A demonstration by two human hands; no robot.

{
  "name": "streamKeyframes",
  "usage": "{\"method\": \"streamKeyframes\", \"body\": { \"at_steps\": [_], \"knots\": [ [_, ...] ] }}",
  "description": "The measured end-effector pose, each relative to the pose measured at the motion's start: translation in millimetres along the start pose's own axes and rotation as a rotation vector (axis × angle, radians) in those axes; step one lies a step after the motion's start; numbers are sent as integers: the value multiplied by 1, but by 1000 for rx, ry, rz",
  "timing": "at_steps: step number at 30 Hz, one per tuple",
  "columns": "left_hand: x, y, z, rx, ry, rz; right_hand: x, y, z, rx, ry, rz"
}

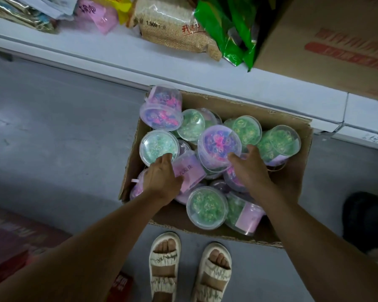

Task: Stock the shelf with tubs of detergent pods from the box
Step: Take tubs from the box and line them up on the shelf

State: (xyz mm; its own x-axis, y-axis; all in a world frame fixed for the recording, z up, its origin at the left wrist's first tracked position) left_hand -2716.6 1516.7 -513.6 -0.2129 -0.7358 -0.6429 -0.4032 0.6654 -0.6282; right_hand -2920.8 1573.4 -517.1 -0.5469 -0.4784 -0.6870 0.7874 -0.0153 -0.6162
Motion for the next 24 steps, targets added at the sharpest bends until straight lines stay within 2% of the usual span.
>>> {"method": "streamKeyframes", "body": {
  "at_steps": [3,6,9,14,19,24],
  "knots": [
    [18,10,1,23,3,1,21,12,-8,156,127,-55],
    [28,15,3,41,15,-26,34,21,-15,189,172,-66],
    [30,17,3,37,50,-42,38,27,-18,265,198,-14],
    [17,12,-8,91,157,-70,19,24,-9,538,234,110],
    [-4,-7,-22,141,239,-165,3,-8,-2,580,184,24],
    [-23,-10,-42,119,388,-180,-10,-54,-23,575,226,-188]
  ]
}}
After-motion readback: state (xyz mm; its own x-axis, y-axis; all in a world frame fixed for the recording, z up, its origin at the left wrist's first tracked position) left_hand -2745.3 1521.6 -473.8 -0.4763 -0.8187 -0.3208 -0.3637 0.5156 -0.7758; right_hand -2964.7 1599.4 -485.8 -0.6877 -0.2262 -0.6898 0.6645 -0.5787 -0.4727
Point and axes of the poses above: each hand's wrist, its own x-axis towards the middle knuckle, its own y-axis out of the palm, z = x × y, the point moved 4 cm from there along x, towards the middle knuckle, and after that the axes turned 8 degrees about -x, right-handed, at the moved point
